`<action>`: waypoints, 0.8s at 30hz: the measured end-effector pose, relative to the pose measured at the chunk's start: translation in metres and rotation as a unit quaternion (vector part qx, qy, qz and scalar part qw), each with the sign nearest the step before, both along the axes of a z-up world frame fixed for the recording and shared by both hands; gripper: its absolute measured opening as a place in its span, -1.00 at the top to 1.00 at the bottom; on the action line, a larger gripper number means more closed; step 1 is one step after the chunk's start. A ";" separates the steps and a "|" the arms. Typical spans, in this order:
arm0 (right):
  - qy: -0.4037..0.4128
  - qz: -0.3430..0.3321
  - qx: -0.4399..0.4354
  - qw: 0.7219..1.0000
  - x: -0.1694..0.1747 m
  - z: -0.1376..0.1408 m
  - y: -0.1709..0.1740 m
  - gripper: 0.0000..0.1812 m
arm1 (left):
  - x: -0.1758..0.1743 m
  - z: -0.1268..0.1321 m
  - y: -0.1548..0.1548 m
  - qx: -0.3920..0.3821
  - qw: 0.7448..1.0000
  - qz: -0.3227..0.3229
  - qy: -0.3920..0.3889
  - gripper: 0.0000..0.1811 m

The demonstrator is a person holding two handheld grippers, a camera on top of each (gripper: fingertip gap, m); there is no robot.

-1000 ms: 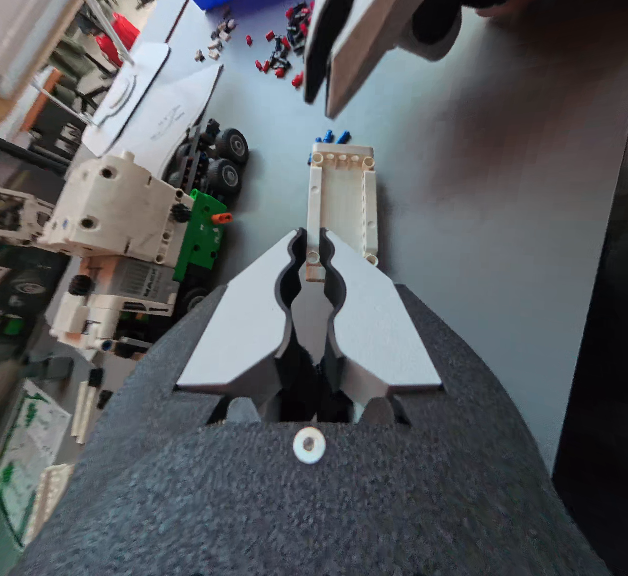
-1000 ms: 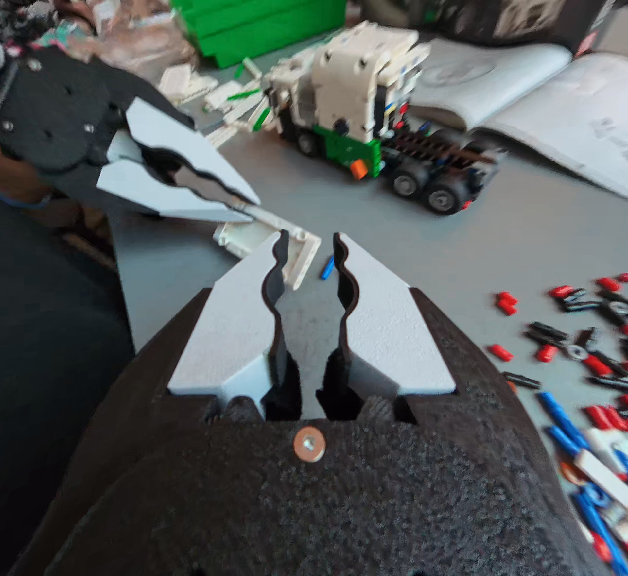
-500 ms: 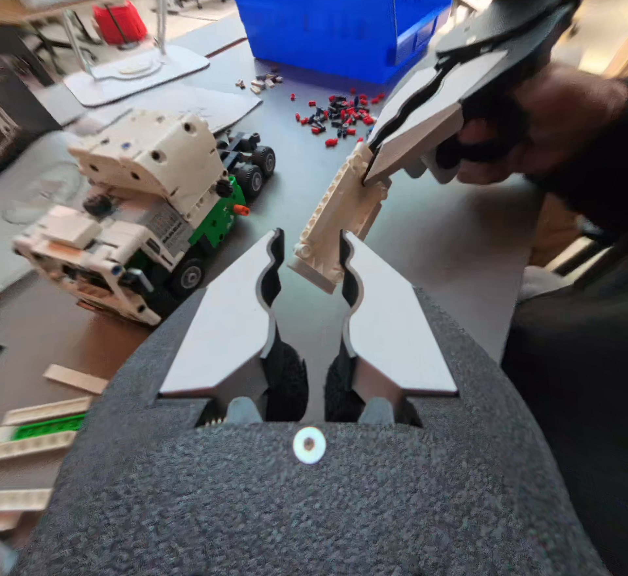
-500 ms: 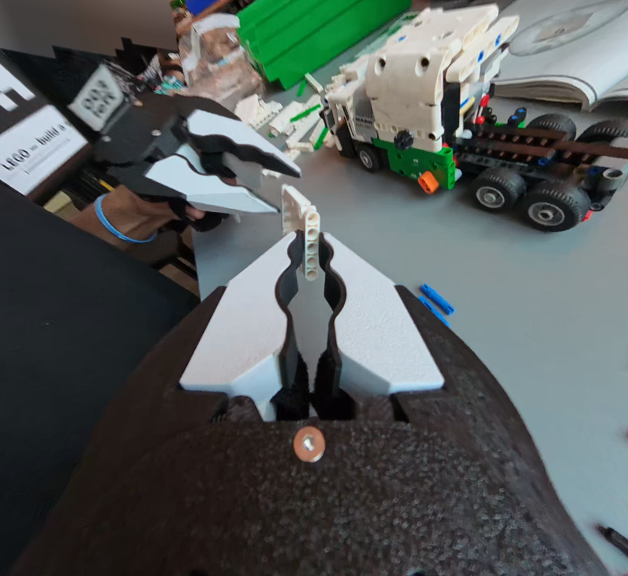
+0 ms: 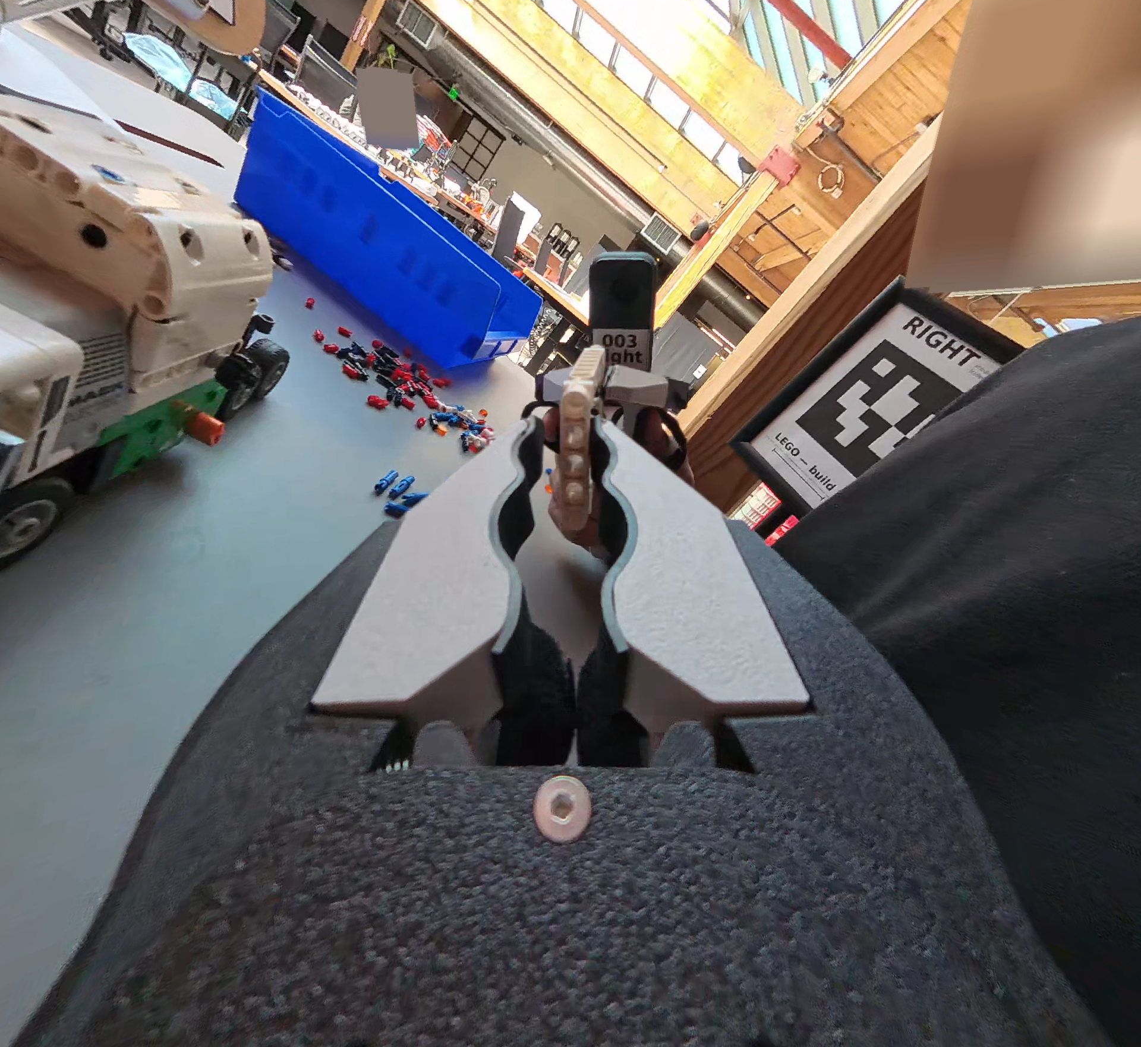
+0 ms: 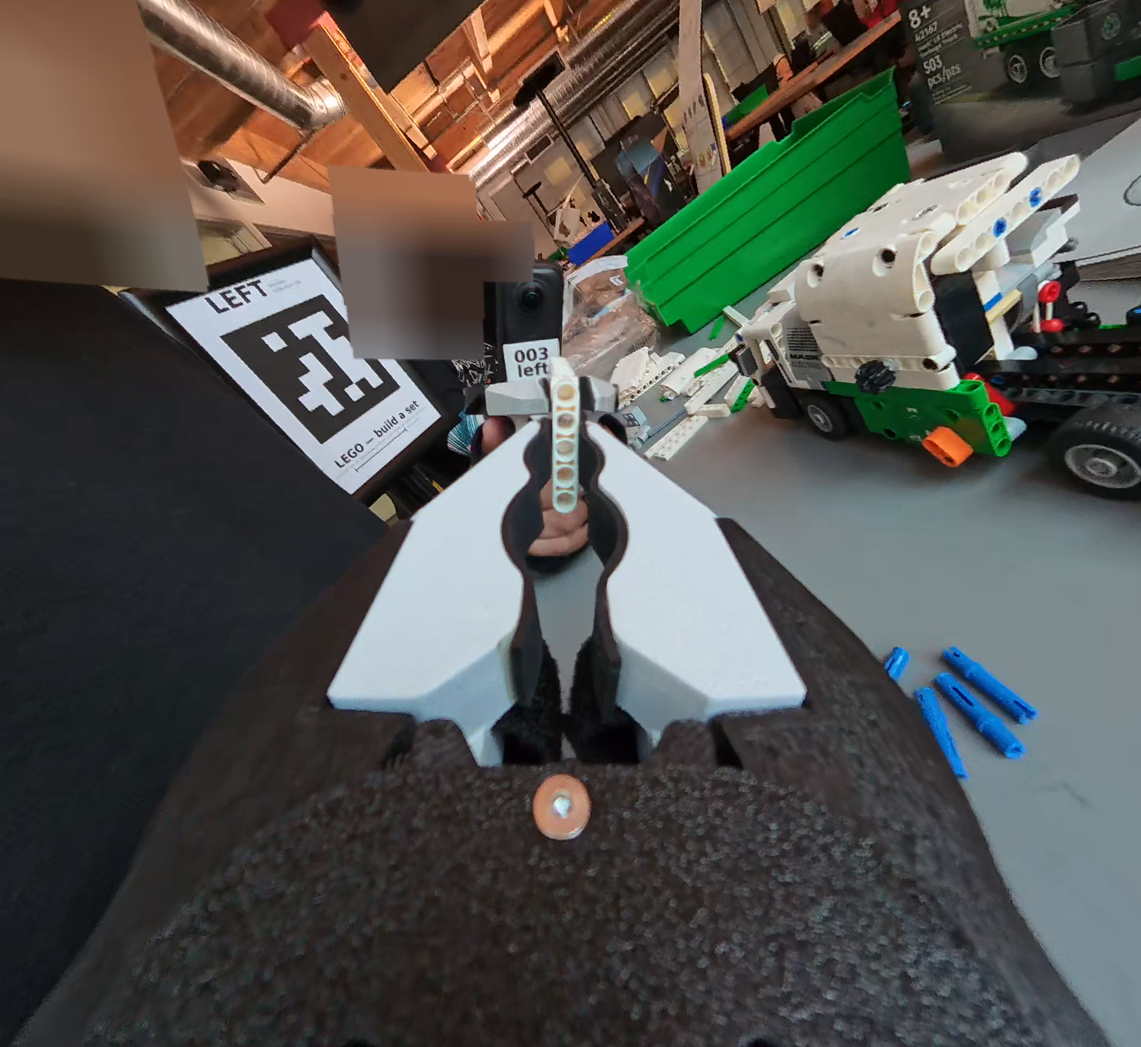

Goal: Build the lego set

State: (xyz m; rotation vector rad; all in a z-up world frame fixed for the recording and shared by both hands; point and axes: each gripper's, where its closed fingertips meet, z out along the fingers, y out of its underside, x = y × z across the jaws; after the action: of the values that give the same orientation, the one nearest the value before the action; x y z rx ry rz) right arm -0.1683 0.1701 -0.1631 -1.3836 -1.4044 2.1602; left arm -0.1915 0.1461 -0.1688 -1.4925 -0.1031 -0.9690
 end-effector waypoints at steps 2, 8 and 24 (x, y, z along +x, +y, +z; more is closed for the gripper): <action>0.006 0.001 -0.006 1.000 0.000 0.002 0.000 0.93 | 0.001 0.002 0.000 0.006 1.000 0.000 -0.001 0.86; 0.004 0.006 -0.013 1.000 0.000 0.000 0.001 0.93 | 0.002 0.006 -0.001 0.021 1.000 0.006 -0.013 0.94; -0.008 0.011 -0.012 1.000 0.001 -0.008 -0.001 0.93 | -0.004 0.014 0.006 0.032 0.999 0.028 -0.010 0.94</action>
State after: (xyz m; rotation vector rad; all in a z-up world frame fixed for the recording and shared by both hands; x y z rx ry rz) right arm -0.1676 0.1694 -0.1709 -1.4028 -1.4108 2.1903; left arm -0.1955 0.1520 -0.1551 -1.4135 -0.1268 -0.9333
